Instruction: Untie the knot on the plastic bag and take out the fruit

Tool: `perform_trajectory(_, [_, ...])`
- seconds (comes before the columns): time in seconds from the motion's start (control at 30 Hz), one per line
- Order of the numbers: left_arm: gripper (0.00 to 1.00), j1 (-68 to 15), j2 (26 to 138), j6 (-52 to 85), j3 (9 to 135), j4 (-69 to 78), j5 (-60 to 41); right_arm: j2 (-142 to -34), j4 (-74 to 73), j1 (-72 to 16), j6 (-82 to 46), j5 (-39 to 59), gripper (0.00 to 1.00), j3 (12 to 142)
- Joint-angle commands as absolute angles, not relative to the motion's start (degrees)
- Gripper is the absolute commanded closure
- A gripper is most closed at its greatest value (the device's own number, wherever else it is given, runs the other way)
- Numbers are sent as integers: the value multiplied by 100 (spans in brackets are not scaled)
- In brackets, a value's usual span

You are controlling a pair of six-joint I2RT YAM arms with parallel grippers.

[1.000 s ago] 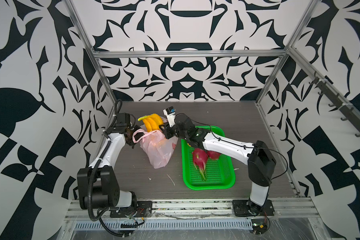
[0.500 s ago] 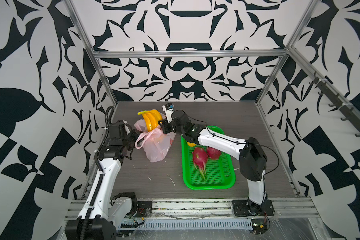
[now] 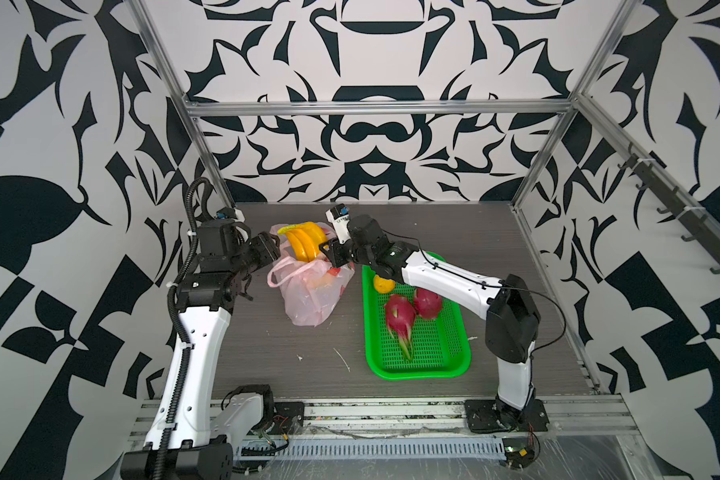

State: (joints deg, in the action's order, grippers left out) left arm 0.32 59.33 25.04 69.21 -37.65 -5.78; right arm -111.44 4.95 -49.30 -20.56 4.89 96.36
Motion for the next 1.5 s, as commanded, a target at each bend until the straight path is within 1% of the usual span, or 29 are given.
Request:
perform_trajectory(0.0, [36, 35, 5949, 1919, 7281, -4273, -317, -10735, 477, -4875, -1934, 610, 100, 9978])
perform_trajectory(0.13, [34, 27, 6152, 1412, 7777, -4535, -357, -10807, 680, -4860, -1925, 700, 100, 10178])
perform_trajectory(0.4, [35, -4, 6653, 570, 8359, -4629, -986, -11024, 1406, -4852, -1951, 908, 100, 10745])
perform_trajectory(0.67, [34, -345, 6829, -126, 8705, -4729, -1209, -11179, 1760, -4856, -1952, 1024, 100, 11093])
perform_trajectory(0.97, [44, -457, 7137, -479, 8834, -4826, -1233, -11258, 1913, -4852, -1867, 1238, 100, 11237])
perform_trajectory(1.23, [58, -659, 7260, -659, 8957, -4952, -1221, -11268, 2022, -4843, -1830, 1280, 100, 11311])
perform_trajectory(1.4, [58, -677, 7257, -695, 8838, -4966, -1160, -11312, 1995, -4821, -1913, 1365, 100, 11380])
perform_trajectory(1.47, [59, -696, 7259, -710, 8800, -4948, -1161, -11337, 2000, -4821, -1924, 1403, 100, 11421])
